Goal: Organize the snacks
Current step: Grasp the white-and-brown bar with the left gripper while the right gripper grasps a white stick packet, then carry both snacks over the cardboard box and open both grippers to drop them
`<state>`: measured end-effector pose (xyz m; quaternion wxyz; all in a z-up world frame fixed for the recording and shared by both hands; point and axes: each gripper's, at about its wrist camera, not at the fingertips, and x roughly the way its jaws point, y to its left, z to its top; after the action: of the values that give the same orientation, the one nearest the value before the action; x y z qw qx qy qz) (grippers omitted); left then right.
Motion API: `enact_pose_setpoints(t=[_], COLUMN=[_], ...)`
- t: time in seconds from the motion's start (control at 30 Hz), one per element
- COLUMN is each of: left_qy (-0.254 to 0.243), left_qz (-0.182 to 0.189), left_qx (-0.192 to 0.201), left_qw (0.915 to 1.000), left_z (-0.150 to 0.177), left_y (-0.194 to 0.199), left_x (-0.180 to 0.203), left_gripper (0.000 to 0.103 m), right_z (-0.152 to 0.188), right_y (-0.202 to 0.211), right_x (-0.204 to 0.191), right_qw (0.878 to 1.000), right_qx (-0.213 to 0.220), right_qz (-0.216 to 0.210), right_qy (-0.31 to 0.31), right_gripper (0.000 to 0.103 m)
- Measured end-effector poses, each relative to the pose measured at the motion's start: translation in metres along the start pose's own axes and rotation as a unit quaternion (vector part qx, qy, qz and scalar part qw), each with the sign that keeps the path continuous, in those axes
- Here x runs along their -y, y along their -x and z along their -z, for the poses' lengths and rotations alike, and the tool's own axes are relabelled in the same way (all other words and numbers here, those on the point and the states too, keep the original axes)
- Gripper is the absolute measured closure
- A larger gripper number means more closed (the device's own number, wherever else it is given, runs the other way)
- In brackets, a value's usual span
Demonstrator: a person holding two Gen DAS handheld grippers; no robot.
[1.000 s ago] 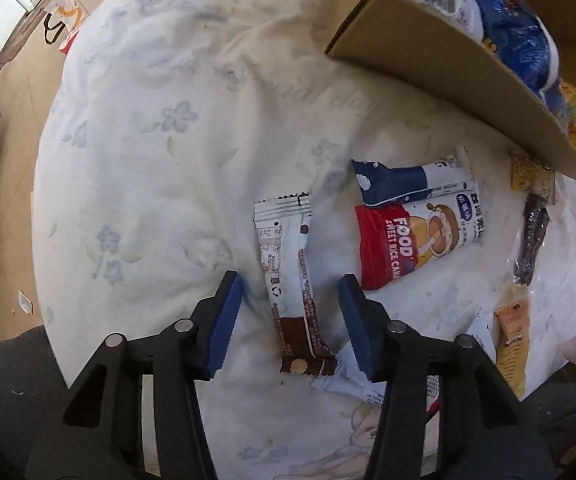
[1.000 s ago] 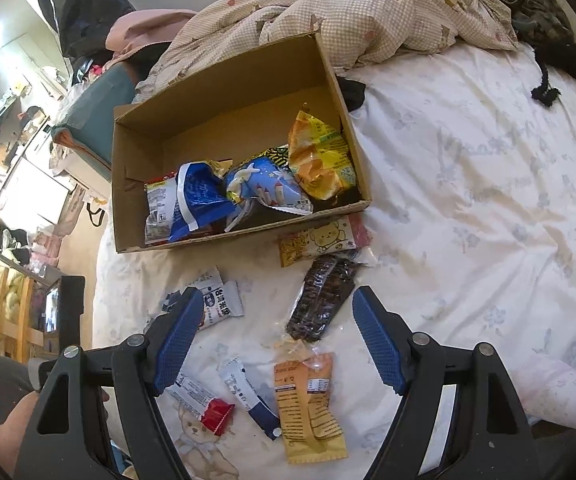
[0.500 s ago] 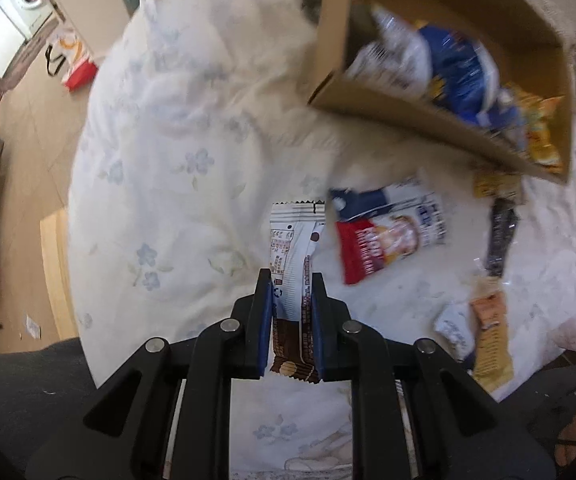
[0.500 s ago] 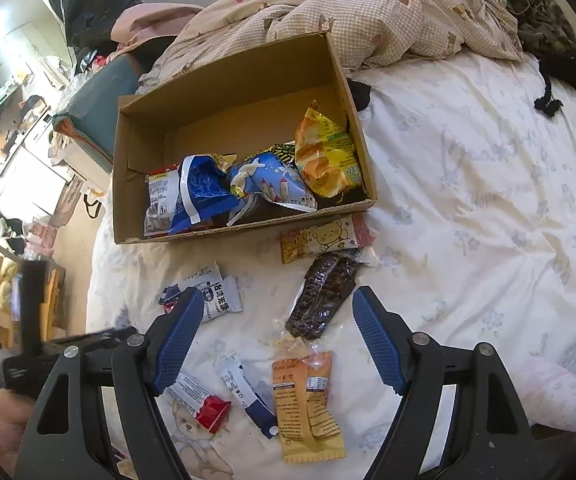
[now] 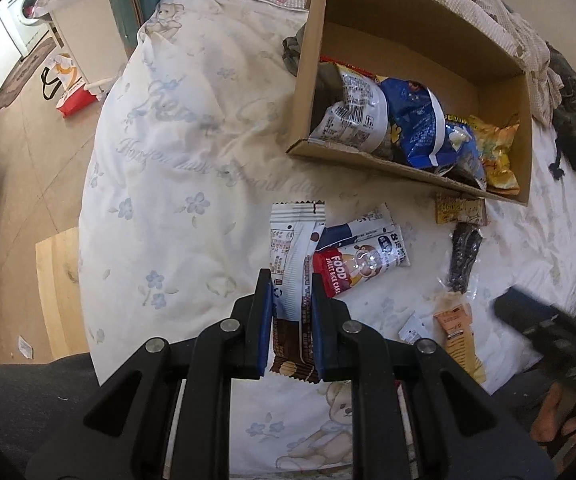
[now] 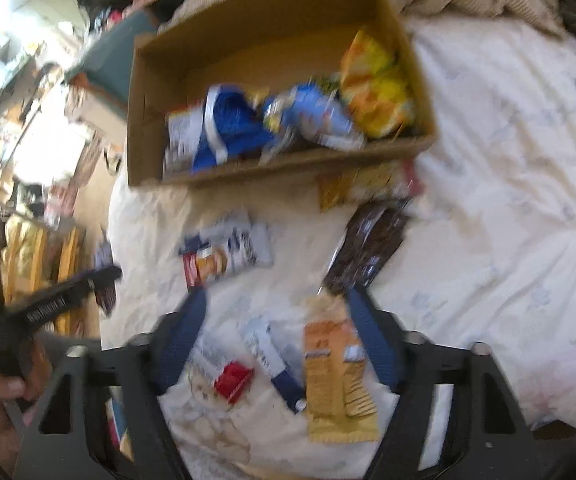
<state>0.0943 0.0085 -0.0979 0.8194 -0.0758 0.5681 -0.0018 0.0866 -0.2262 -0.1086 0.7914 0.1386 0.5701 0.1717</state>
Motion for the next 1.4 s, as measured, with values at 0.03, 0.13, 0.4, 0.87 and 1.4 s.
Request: enact_pose_setpoints(t=[0.03,0.13,0.4,0.87,1.4], left_qy=[0.001,0.002,-0.002,-0.008,-0.015], left_qz=[0.000,0.003,0.005,-0.005,-0.013], left_qx=[0.002,0.005,0.007,0.015,0.078], left_qw=[1.0000,1.0000,1.0000,0.9998,0.9968], left_z=[0.000,-0.002,-0.006,-0.006,-0.008], left_y=[0.000,0.001,-0.001,-0.002,0.027], left_x=[0.001,0.001,0.006,0.009,0.007], left_gripper=[0.089,0.089,0.089,0.089,0.089], right_z=[0.002,0.008,0.026,0.005,-0.009], right_y=[-0.007,-0.026,-0.083,-0.021,0.045], right_x=[-0.003,-0.016,-0.046,-0.039,-0.034], right_qw=[1.000,0.998,0.974,0.997,0.991], right_qx=[-0.018,-0.059,-0.148,-0.025,0.118], right_qz=[0.002,0.007,0.101,-0.002,-0.031], right_qy=[0.007,0.037,0.138,0.078,0.047], right_gripper=[0.047,0.051,0.067,0.084,0.084])
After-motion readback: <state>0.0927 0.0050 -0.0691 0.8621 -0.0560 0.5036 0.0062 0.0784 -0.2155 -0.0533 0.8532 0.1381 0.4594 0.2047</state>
